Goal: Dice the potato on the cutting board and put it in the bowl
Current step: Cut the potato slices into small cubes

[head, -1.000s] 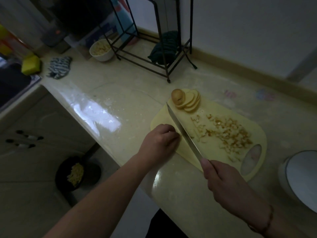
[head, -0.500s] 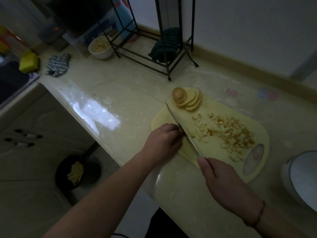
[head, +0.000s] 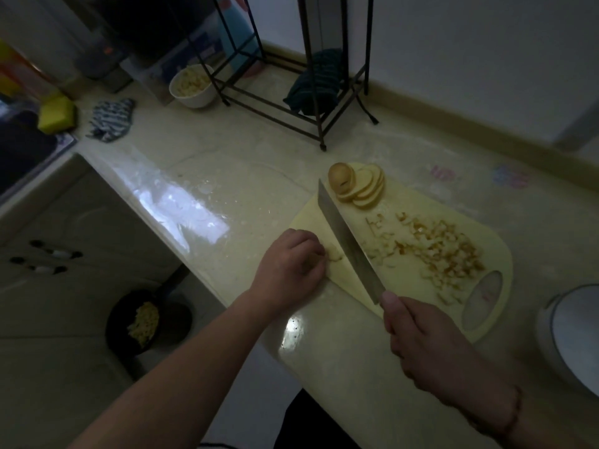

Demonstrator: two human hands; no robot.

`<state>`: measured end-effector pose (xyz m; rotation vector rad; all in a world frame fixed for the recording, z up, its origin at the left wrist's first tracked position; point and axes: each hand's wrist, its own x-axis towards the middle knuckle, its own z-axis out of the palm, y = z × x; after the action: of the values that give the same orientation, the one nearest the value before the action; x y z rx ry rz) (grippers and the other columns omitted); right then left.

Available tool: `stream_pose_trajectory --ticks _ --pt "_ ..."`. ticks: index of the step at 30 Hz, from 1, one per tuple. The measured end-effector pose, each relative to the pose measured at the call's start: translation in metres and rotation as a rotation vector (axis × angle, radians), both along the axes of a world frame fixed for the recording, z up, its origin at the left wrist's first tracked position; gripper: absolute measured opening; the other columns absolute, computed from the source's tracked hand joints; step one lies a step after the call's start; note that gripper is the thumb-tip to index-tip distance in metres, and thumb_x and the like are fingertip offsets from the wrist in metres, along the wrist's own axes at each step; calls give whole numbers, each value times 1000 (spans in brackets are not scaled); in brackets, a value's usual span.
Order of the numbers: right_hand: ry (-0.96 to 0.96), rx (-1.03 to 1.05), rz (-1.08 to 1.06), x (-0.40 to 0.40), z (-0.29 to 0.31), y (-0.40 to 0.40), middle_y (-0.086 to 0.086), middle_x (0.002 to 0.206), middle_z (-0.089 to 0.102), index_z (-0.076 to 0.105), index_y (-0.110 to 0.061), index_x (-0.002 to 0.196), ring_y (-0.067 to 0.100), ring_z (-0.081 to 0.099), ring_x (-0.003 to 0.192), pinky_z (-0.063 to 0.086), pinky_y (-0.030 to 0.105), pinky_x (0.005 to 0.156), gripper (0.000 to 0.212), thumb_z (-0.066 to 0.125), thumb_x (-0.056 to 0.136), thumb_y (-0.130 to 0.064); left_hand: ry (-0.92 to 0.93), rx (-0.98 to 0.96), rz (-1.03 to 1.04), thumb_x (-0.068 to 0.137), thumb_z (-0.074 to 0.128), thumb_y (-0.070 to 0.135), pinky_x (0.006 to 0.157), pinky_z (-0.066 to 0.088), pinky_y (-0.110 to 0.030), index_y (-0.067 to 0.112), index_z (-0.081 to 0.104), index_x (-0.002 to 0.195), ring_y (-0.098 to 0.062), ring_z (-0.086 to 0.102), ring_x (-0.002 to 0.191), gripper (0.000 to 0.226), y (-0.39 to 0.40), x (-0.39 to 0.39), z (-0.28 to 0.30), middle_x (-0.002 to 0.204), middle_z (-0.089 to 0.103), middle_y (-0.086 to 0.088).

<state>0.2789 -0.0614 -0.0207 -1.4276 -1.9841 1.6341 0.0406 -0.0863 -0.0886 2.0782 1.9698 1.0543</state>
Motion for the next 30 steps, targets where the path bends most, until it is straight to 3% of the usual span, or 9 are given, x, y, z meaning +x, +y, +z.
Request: stream_pose_trajectory --ticks 9,14,18,25,30 --pt "-62 93 27 -2 -2 -3 0 49 48 49 -10 64 8 44 43 36 29 52 57 32 87 -59 61 -42 -12 80 73 16 73 53 -37 4 73 90 -29 63 81 16 9 8 -1 96 72 -7" --pt "-82 125 26 -12 -5 -1 -3 48 49 46 -15 60 8 48 48 35 24 51 54 27 84 -60 59 -41 -53 83 72 19 73 52 -36 4 76 90 -27 63 80 17 12 3 -5 96 73 -6" --pt "-71 75 6 -10 -10 9 -4 48 45 46 -13 62 6 41 40 32 26 51 55 30 90 -58 57 -33 -76 84 71 22 73 51 -34 6 76 89 -25 64 80 18 12 -1 -5 95 74 -5" --pt "-57 52 -29 1 -14 6 -3 48 42 44 -13 63 6 36 38 26 22 48 70 25 80 -78 35 -15 -58 85 69 21 73 52 -37 4 74 85 -28 65 82 18 7 1 -2 97 71 -9" --pt "-35 49 23 -5 -5 -1 0 50 43 44 -9 65 7 37 40 27 24 48 63 30 84 -67 111 15 -153 85 69 8 67 51 -38 2 73 82 -30 62 74 8 4 2 3 86 68 -11"
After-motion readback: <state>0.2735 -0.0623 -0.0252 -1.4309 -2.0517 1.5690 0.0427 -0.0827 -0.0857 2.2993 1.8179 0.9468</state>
